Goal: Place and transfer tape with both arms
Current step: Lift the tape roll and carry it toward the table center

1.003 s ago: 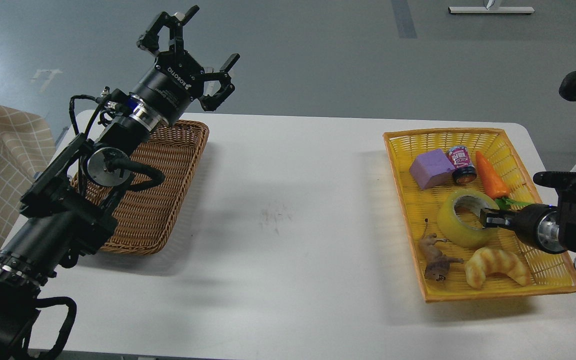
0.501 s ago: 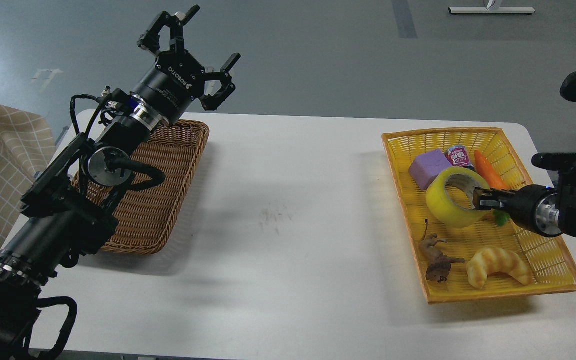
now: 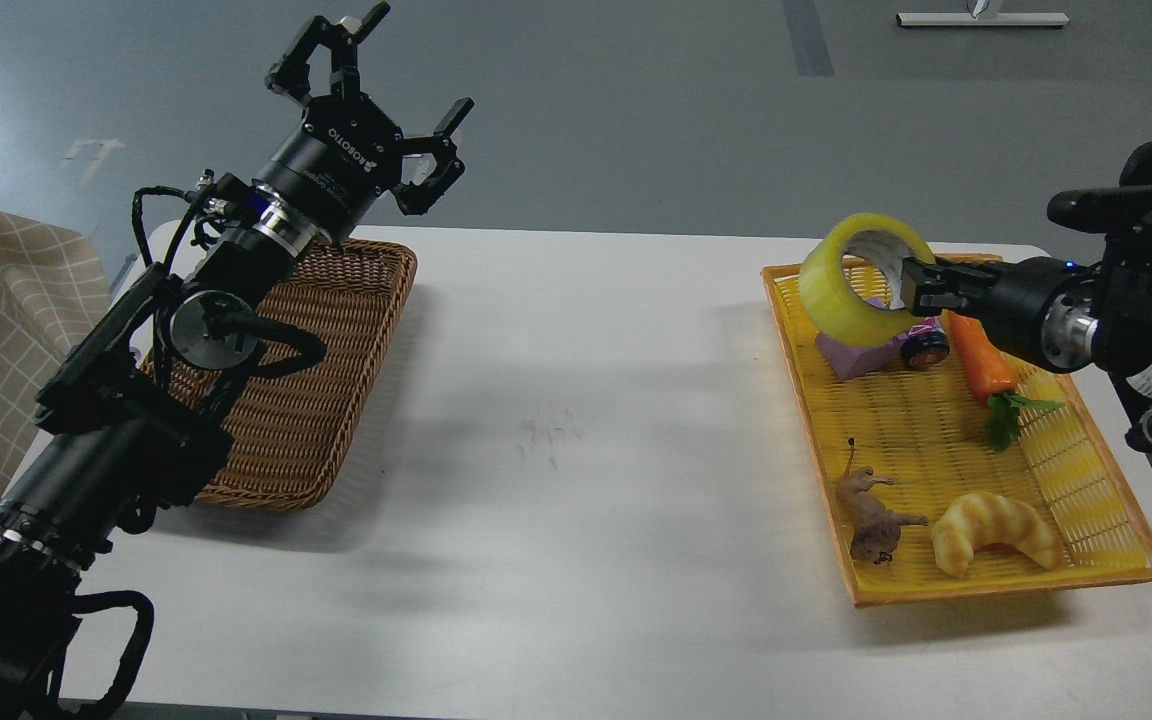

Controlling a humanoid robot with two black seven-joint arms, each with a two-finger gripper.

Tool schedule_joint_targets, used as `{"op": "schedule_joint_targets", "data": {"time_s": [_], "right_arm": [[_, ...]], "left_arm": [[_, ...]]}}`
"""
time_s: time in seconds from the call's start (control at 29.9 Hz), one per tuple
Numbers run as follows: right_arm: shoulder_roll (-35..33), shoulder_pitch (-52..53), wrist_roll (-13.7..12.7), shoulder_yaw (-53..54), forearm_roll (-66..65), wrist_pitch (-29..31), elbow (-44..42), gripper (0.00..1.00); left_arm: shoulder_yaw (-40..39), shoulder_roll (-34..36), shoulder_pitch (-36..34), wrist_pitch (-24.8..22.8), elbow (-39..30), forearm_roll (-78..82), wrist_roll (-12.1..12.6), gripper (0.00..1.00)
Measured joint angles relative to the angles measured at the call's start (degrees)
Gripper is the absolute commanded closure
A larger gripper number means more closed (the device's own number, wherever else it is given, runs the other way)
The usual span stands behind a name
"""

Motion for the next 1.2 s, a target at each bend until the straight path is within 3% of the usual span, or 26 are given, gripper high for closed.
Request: {"op": "schedule_joint_targets", "data": {"time_s": [0.47, 0.57, 0.6, 0.77, 1.2], "right_arm": [[14.18, 8.11, -0.04, -12.74, -0.39, 0.00, -7.33, 0.91], [16.98, 8.47, -0.03, -14.30, -0.60, 0.00, -8.51, 0.88], [17.55, 8.61, -0.03, -14.65, -0.66, 0.00, -9.07, 0.82], [21.69, 9.56, -0.03, -16.55, -0.69, 0.00, -13.92, 0.82], [27.88, 11.19, -0.02, -21.11, -0.63, 0.00, -19.70, 0.78]], "left_arm": [[0.15, -0.16, -0.35, 0.00, 0.00, 0.38, 0.08, 0.02], [0.15, -0.39, -0.70, 0.00, 0.00, 0.44, 0.09, 0.02], [0.15, -0.42, -0.76, 0.00, 0.00, 0.44, 0.09, 0.02], [0.10, -0.59, -1.40, 0.00, -0.01, 0.45, 0.09, 0.02], [0.02, -0.71, -1.90, 0.00, -0.09, 0.45, 0.00, 0.02]]}}
